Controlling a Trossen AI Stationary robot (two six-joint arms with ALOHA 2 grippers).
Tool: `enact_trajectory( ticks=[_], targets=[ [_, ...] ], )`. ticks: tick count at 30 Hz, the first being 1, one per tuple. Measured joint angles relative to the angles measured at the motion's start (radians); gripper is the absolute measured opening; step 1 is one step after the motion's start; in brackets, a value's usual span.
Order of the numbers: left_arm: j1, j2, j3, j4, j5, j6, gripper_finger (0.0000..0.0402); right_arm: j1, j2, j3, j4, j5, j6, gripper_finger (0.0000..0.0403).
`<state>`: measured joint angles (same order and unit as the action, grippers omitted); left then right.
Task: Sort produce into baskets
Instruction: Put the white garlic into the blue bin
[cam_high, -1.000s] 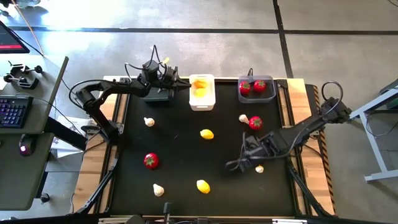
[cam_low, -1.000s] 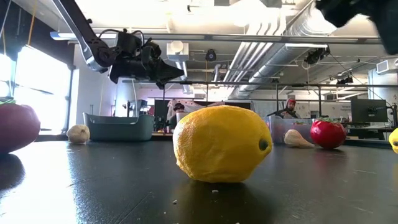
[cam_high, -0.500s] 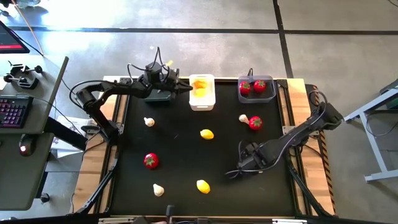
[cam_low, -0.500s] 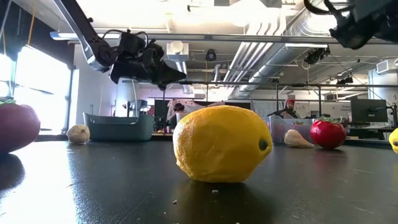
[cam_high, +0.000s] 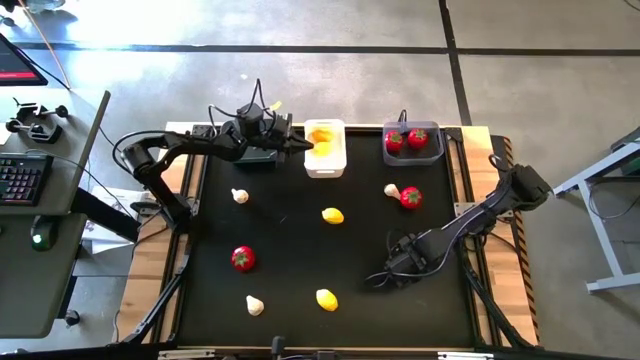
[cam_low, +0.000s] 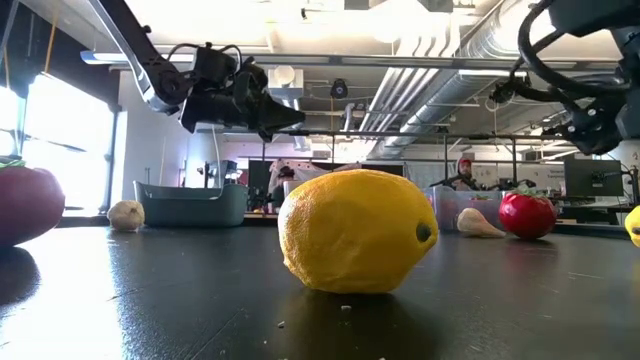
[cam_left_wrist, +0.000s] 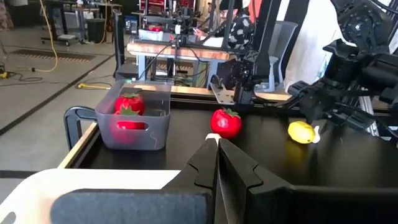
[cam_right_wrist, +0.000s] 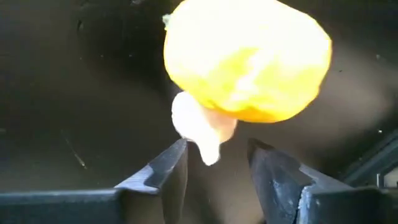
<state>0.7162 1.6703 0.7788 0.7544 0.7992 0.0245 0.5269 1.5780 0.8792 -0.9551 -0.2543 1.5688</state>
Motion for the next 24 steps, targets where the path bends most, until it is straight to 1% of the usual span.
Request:
enact_trajectory(
  ticks=[5, 8, 11, 15, 16, 20, 24],
  targets=[
    [-0.004, 0.0, 0.0, 0.0, -0.003, -0.016, 0.0, 0.001, 0.0, 0.0, 0.007, 0.041, -0.042, 0.0146],
    [-0.004, 0.0, 0.0, -0.008, -0.004, -0.015, 0.0, -0.001, 0.0, 0.0, 0.01, 0.043, -0.055, 0.0128],
    [-0.004, 0.0, 0.0, -0.006, -0.004, -0.017, 0.0, -0.001, -0.001, 0.0, 0.01, 0.027, -0.06, 0.0093],
    [-0.004, 0.0, 0.0, -0.003, -0.004, -0.02, 0.0, -0.001, -0.001, 0.014, 0.005, 0.009, -0.103, 0.0022],
    [-0.004, 0.0, 0.0, -0.006, -0.004, -0.019, 0.0, -0.002, -0.001, 0.026, 0.007, 0.011, -0.111, 0.0013],
    [-0.003, 0.0, -0.017, 0.008, -0.021, -0.014, 0.0, -0.008, -0.011, 0.107, 0.003, 0.022, -0.175, 0.0014],
    [-0.001, 0.0, -0.045, 0.034, -0.027, -0.014, 0.0, -0.04, -0.04, 0.176, 0.003, 0.085, -0.284, 0.0003]
  ],
)
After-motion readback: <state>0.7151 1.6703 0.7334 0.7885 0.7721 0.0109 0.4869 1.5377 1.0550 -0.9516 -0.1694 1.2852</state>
